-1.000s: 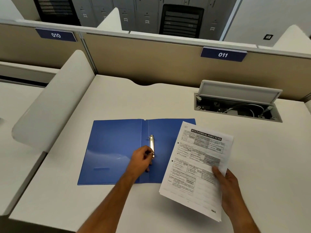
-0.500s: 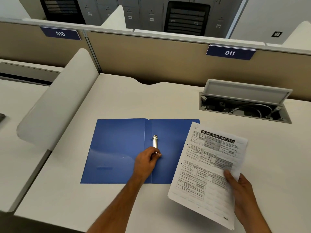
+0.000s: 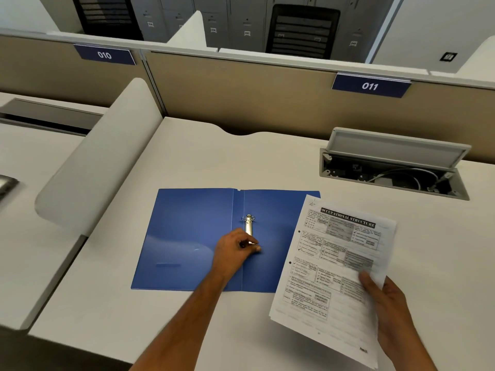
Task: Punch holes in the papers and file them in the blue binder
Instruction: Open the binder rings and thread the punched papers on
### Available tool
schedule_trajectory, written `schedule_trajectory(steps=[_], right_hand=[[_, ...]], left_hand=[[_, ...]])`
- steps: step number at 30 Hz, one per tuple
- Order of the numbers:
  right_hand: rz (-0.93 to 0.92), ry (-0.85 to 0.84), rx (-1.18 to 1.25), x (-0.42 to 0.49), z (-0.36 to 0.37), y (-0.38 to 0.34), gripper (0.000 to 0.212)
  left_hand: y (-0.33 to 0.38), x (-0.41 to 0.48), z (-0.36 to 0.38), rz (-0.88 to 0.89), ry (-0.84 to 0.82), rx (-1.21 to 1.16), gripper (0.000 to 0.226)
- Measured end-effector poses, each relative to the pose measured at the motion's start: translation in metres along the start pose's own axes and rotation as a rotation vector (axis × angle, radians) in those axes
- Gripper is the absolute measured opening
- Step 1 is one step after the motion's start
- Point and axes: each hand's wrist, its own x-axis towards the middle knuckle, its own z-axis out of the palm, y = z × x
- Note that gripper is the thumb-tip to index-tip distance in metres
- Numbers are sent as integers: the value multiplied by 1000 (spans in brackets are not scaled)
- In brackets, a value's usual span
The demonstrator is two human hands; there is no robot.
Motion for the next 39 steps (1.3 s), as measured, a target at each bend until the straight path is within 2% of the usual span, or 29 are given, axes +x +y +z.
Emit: schedule_trajectory(steps=[2, 4, 8, 17, 21, 27, 32, 39], right_hand=[[-11, -10, -27, 4, 5, 1, 25], [-20, -32, -64, 11, 17, -1, 27], [-37, -119, -127, 29, 53, -10, 28], [-18, -192, -221, 68, 115, 1, 31], [-49, -181, -294, 75, 124, 1, 30], [-118, -155, -421, 76, 125, -14, 25], [-165, -165, -508, 81, 119, -20, 24], [-196, -176, -528, 79, 129, -26, 21]], left_hand=[[1, -7, -11, -9, 1, -83, 51], [-1, -18, -27, -23, 82, -98, 63], [-20, -46, -67, -70, 297, -81, 44], [-55, -75, -120, -252, 442, -75, 11], [-60, -85, -132, -335, 497, -83, 9], [-77, -97, -166, -490, 605, 65, 17], [-80, -103, -179, -701, 530, 82, 40], [-75, -99, -176, -785, 490, 66, 56]])
